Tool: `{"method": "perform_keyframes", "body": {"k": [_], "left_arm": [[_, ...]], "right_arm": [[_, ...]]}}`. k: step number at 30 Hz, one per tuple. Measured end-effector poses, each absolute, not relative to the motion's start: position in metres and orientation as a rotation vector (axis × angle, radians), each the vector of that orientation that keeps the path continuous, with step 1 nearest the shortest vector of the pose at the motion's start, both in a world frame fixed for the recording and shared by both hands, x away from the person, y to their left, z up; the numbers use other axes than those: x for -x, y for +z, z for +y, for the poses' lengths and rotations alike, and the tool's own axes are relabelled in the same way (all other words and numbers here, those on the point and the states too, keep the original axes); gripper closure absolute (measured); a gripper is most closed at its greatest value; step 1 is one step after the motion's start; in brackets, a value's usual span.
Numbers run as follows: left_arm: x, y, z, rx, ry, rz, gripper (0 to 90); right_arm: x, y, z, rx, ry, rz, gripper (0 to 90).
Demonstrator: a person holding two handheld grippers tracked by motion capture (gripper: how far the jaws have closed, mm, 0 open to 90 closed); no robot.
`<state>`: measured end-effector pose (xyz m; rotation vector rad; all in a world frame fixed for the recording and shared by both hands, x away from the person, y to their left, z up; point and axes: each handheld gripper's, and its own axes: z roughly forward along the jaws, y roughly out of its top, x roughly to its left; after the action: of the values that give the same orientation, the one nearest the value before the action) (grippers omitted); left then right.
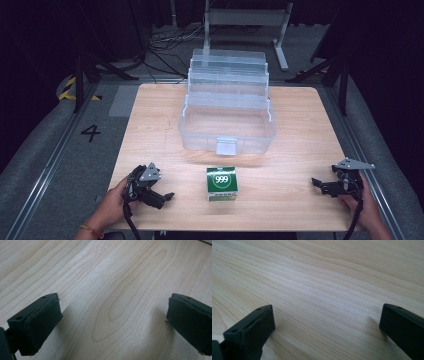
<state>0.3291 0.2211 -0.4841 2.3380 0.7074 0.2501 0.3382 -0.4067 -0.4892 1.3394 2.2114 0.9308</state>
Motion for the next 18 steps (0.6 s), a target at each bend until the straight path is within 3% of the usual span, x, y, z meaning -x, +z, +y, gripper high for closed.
{"method": "perform_keyframes", "body": {"k": [6,11,13,15,17,18], "left_arm": [[-0.341,-0.484,0.22,-2.377,0.193,0.569,0.2],[-0.346,-0.479,0.209,-2.429,0.182,0.579,0.3],[-0.339,-0.476,0.201,-2.44,0.259,0.581,0.6],[-0.331,-0.473,0.197,-2.451,0.32,0.537,7.0],[-0.326,-0.469,0.192,-2.473,0.318,0.513,19.6],[-0.325,-0.467,0.189,-2.492,0.3,0.503,18.6]], "right_arm": [[-0.338,-0.489,-0.407,-1.339,0.931,2.214,0.2],[-0.339,-0.489,-0.407,-1.338,0.931,2.216,0.2],[-0.339,-0.489,-0.407,-1.338,0.932,2.216,0.2],[-0.339,-0.489,-0.407,-1.339,0.93,2.215,0.2],[-0.339,-0.489,-0.407,-1.338,0.929,2.216,0.2],[-0.339,-0.489,-0.407,-1.338,0.93,2.217,0.2]]}}
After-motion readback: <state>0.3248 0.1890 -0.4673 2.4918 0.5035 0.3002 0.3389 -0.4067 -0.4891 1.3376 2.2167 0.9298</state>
